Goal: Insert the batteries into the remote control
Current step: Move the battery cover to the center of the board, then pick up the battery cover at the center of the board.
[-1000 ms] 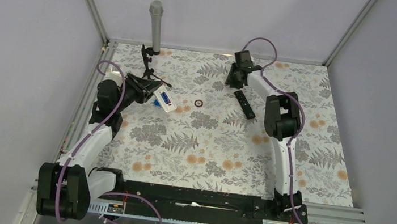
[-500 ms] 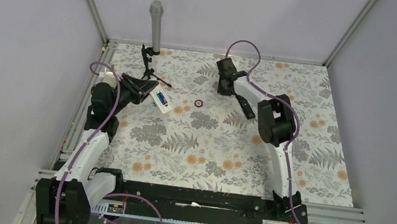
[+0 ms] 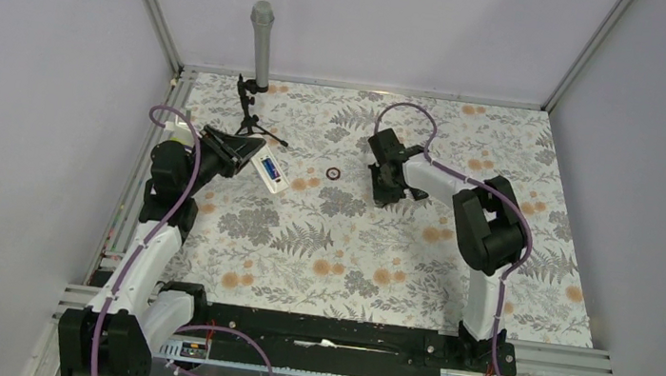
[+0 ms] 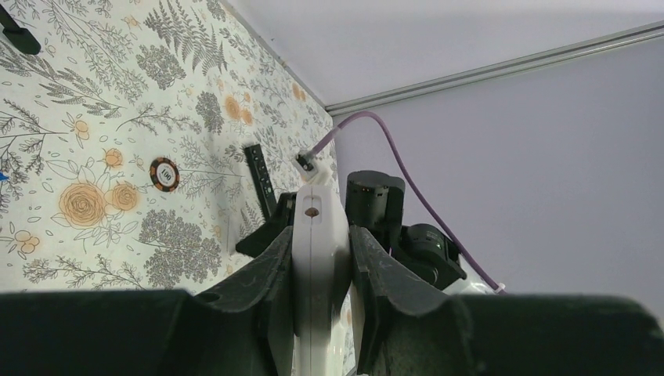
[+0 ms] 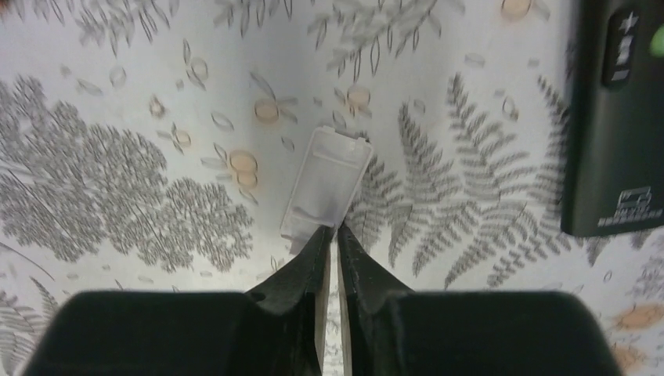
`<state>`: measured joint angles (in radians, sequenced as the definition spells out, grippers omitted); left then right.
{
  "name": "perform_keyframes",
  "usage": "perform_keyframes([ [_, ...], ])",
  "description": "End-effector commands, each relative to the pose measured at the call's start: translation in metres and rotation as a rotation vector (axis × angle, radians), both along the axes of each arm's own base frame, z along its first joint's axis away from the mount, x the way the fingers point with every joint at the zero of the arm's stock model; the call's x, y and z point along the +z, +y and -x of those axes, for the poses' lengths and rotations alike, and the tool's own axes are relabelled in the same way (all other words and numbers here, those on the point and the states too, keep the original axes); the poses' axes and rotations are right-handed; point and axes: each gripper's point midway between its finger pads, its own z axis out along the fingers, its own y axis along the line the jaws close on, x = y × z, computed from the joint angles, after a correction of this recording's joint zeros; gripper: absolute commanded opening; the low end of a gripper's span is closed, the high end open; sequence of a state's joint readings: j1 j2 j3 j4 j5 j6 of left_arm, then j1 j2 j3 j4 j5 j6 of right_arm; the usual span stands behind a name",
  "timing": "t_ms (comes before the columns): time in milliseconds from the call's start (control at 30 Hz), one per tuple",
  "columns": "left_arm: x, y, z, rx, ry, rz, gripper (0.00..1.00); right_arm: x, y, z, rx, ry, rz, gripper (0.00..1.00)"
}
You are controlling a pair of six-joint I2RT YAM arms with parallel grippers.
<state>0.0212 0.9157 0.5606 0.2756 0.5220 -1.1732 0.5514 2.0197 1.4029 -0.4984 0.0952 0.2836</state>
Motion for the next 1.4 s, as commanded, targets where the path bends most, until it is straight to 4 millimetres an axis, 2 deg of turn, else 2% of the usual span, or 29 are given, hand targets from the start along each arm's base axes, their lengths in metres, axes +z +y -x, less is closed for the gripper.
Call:
perform_keyframes([
  [0, 0.015, 0.001, 0.004, -0.003, -0.077, -0.030, 0.00, 0.011, -0.009, 0.029, 0.025, 0.063, 0.027, 0.18],
  [100, 0.016, 0.003, 0.004, 0.004, -0.080, -0.037, 0.00, 0.020, -0.011, 0.017, 0.024, 0.013, 0.049, 0.25],
  [200, 0.015, 0.003, 0.004, 0.005, -0.079, -0.041, 0.00, 0.024, -0.011, 0.010, 0.053, -0.017, 0.083, 0.27],
  [367, 0.016, 0.006, 0.005, 0.015, -0.078, -0.053, 0.00, 0.030, -0.005, 0.010, 0.225, -0.111, 0.144, 0.27],
  [567, 0.017, 0.010, 0.003, 0.026, -0.071, -0.072, 0.00, 0.053, 0.012, 0.007, 0.381, -0.214, 0.060, 0.30],
  [867, 0.010, 0.013, 0.000, 0.036, -0.053, -0.076, 0.00, 0.030, -0.001, 0.034, 0.648, -0.086, 0.137, 0.33],
  [1033, 0.009, 0.014, -0.002, 0.037, -0.046, -0.072, 0.00, 0.033, 0.008, 0.029, 0.729, -0.098, 0.126, 0.34],
  [1100, 0.010, 0.014, -0.003, 0.038, -0.047, -0.070, 0.00, 0.028, 0.013, 0.030, 0.759, -0.075, 0.106, 0.35],
  [1233, 0.010, 0.015, -0.003, 0.040, -0.045, -0.070, 0.00, 0.015, 0.011, 0.033, 0.779, -0.025, 0.130, 0.35],
  [1367, 0.009, 0.016, -0.004, 0.043, -0.042, -0.069, 0.00, 0.010, 0.013, 0.032, 0.785, -0.019, 0.130, 0.35],
])
